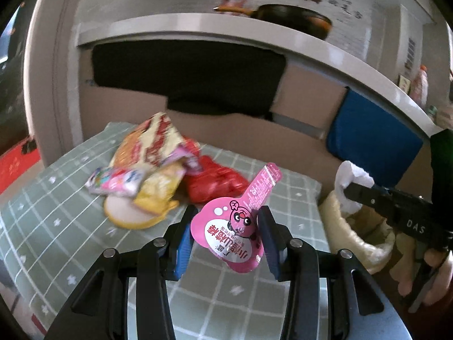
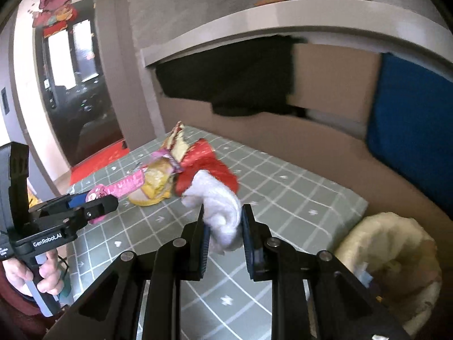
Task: Collect trash
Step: 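Grasp the white tissue with the right tool while the left tool holds the candy stick, then carry both items over the bin and open both tools to drop them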
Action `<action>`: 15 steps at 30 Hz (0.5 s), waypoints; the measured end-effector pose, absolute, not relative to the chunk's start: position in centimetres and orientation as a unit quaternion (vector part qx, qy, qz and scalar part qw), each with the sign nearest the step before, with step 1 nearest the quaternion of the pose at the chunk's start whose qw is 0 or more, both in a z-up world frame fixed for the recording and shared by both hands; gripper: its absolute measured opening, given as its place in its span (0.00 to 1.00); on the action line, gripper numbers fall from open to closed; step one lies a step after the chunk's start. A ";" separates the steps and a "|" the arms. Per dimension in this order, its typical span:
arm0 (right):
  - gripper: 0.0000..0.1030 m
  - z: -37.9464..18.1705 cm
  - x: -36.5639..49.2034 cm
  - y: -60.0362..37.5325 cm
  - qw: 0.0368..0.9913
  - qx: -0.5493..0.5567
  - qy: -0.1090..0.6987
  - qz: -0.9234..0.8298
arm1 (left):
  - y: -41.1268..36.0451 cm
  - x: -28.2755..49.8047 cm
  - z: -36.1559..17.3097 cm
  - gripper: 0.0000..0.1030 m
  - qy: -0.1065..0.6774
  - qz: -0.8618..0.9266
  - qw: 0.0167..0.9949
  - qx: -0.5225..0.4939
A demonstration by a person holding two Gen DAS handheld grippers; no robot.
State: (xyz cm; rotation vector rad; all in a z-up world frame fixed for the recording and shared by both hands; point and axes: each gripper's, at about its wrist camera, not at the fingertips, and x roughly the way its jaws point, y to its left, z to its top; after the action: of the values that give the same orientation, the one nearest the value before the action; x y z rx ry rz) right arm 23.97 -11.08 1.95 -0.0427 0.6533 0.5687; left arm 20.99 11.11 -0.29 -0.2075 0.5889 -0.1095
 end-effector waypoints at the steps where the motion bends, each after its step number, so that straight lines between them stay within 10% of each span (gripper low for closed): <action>1: 0.19 2.1 23.8 -11.7 0.910 -0.018 0.314 0.271 | 10.3 21.3 0.1 0.43 0.286 -0.057 0.952 -0.096; 15: 0.19 4.1 21.7 -22.8 0.948 0.015 0.269 0.169 | -1.7 25.1 3.0 0.43 0.260 -0.140 0.955 -0.032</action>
State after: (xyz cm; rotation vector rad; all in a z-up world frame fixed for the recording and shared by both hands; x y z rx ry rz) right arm 21.73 -22.83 4.14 0.0296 0.5475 0.3432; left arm 25.10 -1.70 2.97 -0.0640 0.5285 -0.2834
